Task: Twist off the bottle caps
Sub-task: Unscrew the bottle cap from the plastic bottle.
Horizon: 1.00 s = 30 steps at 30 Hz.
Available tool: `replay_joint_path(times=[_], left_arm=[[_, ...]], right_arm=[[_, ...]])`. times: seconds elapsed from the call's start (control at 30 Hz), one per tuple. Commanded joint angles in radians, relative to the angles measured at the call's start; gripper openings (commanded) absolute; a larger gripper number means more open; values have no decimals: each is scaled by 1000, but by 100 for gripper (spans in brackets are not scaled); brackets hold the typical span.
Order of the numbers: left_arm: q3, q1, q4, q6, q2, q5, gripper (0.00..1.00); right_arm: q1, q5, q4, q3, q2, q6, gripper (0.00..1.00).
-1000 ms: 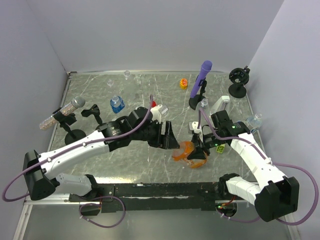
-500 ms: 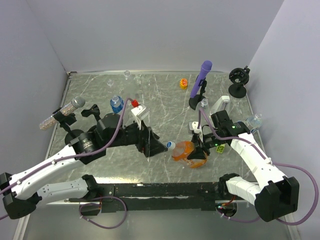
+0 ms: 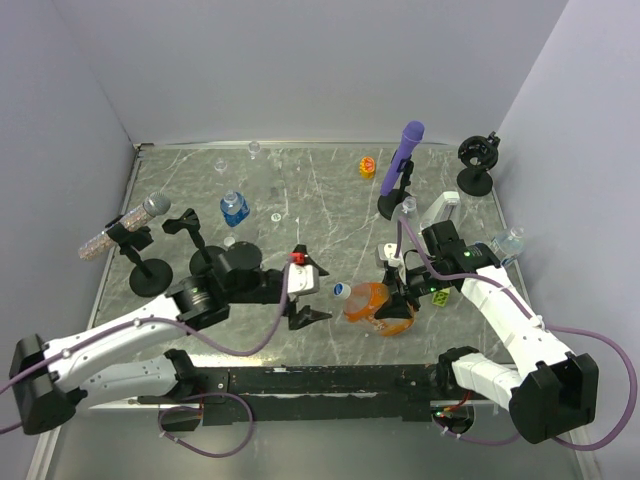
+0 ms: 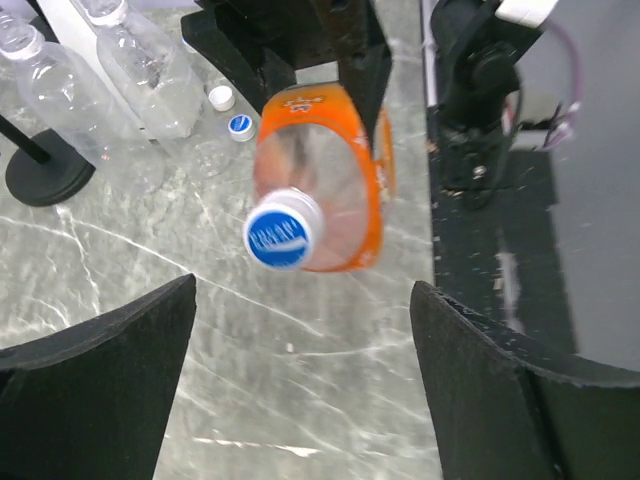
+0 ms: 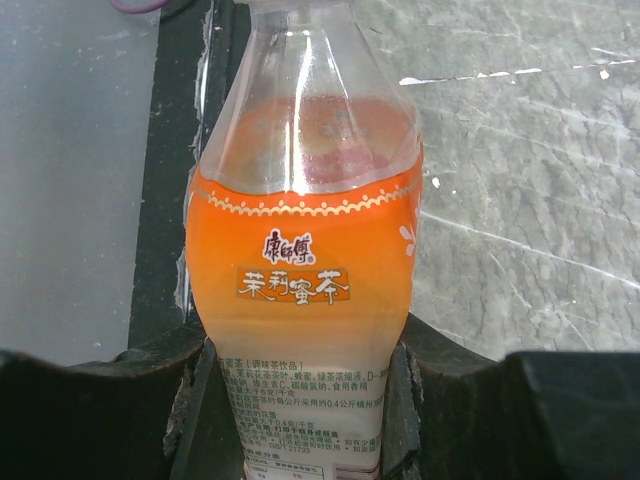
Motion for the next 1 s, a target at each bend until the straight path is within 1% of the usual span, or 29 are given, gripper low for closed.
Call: replay_joint_path(times=[0.0, 0.1, 0.3, 0.33, 0.5, 0.57, 0.63, 0.73, 0.8, 0.83, 0.87, 0.9, 0.93, 0.97], left_arm=[[74, 6, 104, 139, 85, 42, 89], [74, 11, 130, 137, 117, 86, 85], [126, 24, 76, 153, 180, 154, 68], [132, 26, 76, 153, 188, 159, 65], [141, 34, 76, 144, 203, 179, 59], [146, 37, 76, 144, 209, 183, 54], [153, 38, 38, 144, 214, 186, 47], [161, 41, 16, 144, 221, 189, 40], [166, 43, 6, 141, 221, 188, 31], [169, 44, 3, 134, 223, 189, 23], [169, 46, 2, 124, 222, 188, 10], [167, 48, 4, 111, 221, 191, 3], [167, 48, 6, 87, 218, 195, 1], [169, 48, 9, 47, 217, 194, 1]], right_arm=[[7, -41, 23, 4, -9, -37, 20], [7, -41, 25, 2, -9, -34, 20], [7, -44, 22, 4, -8, -39, 20], [7, -42, 23, 4, -8, -37, 20], [5, -42, 23, 4, -6, -37, 20], [8, -42, 23, 4, -8, -37, 20], [7, -44, 23, 4, -8, -37, 20], [7, -44, 22, 5, -6, -39, 20], [7, -44, 22, 5, -8, -39, 20], [8, -42, 22, 5, -6, -39, 20], [8, -42, 22, 5, -8, -39, 20], [8, -42, 22, 5, -8, -37, 20], [8, -42, 22, 5, -8, -37, 20], [8, -41, 23, 4, -8, -37, 20]])
